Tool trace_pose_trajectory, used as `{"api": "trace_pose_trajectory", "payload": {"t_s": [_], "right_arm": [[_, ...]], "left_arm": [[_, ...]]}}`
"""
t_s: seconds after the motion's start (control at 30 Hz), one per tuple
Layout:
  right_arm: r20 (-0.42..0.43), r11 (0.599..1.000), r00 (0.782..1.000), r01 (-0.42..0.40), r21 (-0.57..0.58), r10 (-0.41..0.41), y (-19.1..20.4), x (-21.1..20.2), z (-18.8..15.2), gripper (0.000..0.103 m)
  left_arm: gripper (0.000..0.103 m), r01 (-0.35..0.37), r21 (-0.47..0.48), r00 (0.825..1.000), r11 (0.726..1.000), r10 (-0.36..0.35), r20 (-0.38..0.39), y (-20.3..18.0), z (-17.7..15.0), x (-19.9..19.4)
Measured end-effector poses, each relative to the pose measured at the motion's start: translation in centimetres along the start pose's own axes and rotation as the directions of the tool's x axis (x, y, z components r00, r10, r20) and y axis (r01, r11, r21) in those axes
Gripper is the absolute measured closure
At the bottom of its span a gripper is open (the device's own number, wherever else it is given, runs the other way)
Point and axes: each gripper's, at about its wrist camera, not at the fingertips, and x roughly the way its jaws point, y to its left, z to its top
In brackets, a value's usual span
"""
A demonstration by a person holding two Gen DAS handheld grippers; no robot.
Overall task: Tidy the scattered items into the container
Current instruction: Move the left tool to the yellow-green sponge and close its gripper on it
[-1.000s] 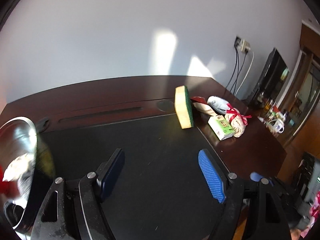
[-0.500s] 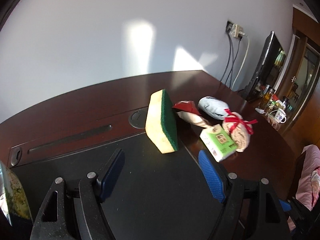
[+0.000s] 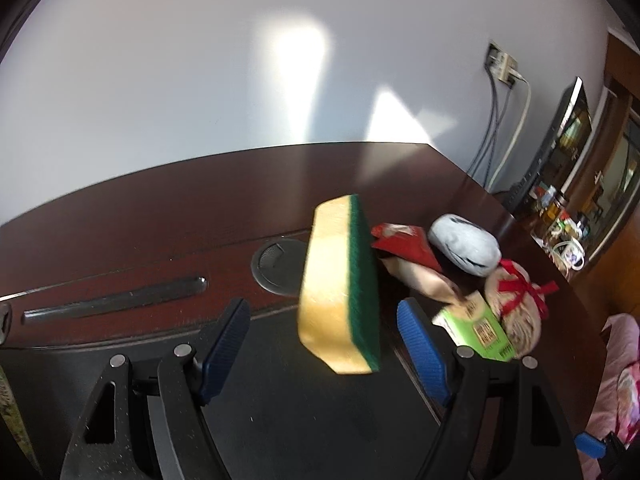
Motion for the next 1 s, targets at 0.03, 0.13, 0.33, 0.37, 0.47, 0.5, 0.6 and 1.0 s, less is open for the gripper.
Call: {"api": "trace_pose_trajectory", "payload": {"t_s": [0.03, 0.13, 0.33, 0.37, 0.47, 0.5, 0.6, 1.0], "right_arm": [[-0.002, 1.000, 1.000, 0.009, -0.002, -0.009, -0.2, 0.1, 0.1, 0.009], [-0.012, 0.999, 0.999, 0.036, -0.002, -0.036, -0.8, 0.4, 0.4, 0.009], [-0.026, 0.997, 0.997, 0.073, -0.012, -0.073, -1.3, 1.0, 0.9, 0.009], [-0.027, 0.996, 0.996, 0.082, -0.020, -0.082, -1.3, 1.0, 1.1, 0.009], [-0.020, 0.992, 0.993, 0.117, -0.037, -0.117, -1.7, 1.2, 2.0, 0.009], [-0.014, 0.991, 0.992, 0.127, -0.038, -0.128, -2.0, 1.3, 2.5, 0.009], [0.007, 0.986, 0.987, 0.159, -0.043, -0.159, -2.9, 1.6, 4.2, 0.009], [0.031, 0.972, 0.976, 0.219, -0.086, -0.217, -3.8, 4.7, 10.0, 0.009]], "left_arm": [[0.025, 0.006, -0.011, 1.000, 1.000, -0.006, -0.005, 0.2, 0.1, 0.4], [0.025, 0.022, -0.023, 1.000, 1.000, -0.022, -0.005, 0.3, 0.2, 1.2], [0.025, 0.040, -0.020, 0.999, 0.999, -0.040, -0.002, 0.2, 0.4, 2.5], [0.025, 0.044, -0.023, 0.999, 0.999, -0.044, 0.000, 0.4, 0.4, 2.6], [0.025, 0.053, -0.018, 0.998, 0.998, -0.053, 0.017, 0.5, 0.5, 2.5], [0.025, 0.058, -0.017, 0.998, 0.998, -0.058, 0.018, 0.6, 0.4, 2.6], [0.025, 0.076, -0.020, 0.997, 0.997, -0.076, 0.016, 0.9, 0.4, 2.8], [0.025, 0.102, -0.023, 0.995, 0.995, -0.101, 0.015, 1.6, 0.2, 3.0]]}}
